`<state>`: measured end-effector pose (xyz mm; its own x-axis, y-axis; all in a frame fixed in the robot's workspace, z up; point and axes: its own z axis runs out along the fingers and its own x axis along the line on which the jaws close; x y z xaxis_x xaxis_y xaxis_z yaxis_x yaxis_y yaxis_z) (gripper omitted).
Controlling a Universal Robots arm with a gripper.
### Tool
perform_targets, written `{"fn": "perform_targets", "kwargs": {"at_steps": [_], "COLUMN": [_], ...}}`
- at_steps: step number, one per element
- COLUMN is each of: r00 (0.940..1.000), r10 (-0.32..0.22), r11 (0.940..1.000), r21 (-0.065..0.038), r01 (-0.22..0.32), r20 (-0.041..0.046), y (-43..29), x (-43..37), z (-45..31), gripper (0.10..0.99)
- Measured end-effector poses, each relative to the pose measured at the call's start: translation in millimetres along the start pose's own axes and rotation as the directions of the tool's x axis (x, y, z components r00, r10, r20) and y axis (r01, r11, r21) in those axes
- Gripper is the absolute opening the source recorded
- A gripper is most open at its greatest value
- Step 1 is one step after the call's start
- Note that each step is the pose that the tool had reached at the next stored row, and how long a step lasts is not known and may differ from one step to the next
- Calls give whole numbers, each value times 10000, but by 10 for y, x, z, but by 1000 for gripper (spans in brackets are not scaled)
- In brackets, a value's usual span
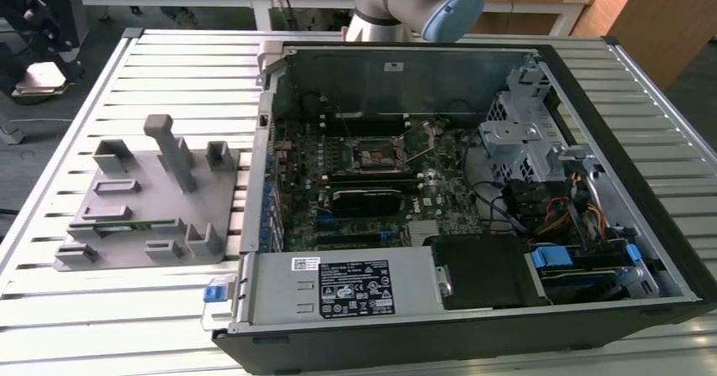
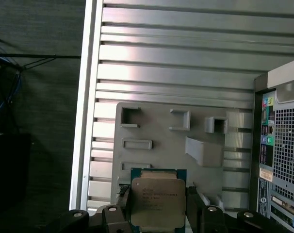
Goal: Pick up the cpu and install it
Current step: 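Pick up the cpu and move it towards the insertion slot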
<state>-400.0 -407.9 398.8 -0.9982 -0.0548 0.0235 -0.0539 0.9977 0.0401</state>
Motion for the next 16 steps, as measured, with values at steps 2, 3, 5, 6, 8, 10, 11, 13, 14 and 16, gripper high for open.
{"fn": "perform_targets", "kwargs": {"at_steps": [2, 3, 5, 6, 8, 10, 11, 13, 14, 16], "r00": [10000, 10000, 10000, 10000, 10000, 10000, 10000, 10000, 10000, 10000], "r10": [0, 0, 0, 0, 0, -1, 0, -1, 0, 0], "r11": [10000, 10000, 10000, 10000, 10000, 10000, 10000, 10000, 10000, 10000], "r21": [0, 0, -1, -1, 0, -1, 0, 0, 0, 0], "r01": [0, 0, 0, 0, 0, 1, 0, 1, 0, 0], "r20": [0, 1, 1, 1, 1, 2, 0, 1, 0, 1], "y": [-1, -2, -3, -4, -5, -6, -7, -8, -9, -10], "x": [-24, -37, -62, -73, -97, -120, -132, -156, -166, -189], "z": [-1, -1, -1, -1, -2, -2, -3, -4, -4, -5], "gripper": [541, 541, 541, 541, 541, 541, 541, 541, 541, 541]}}
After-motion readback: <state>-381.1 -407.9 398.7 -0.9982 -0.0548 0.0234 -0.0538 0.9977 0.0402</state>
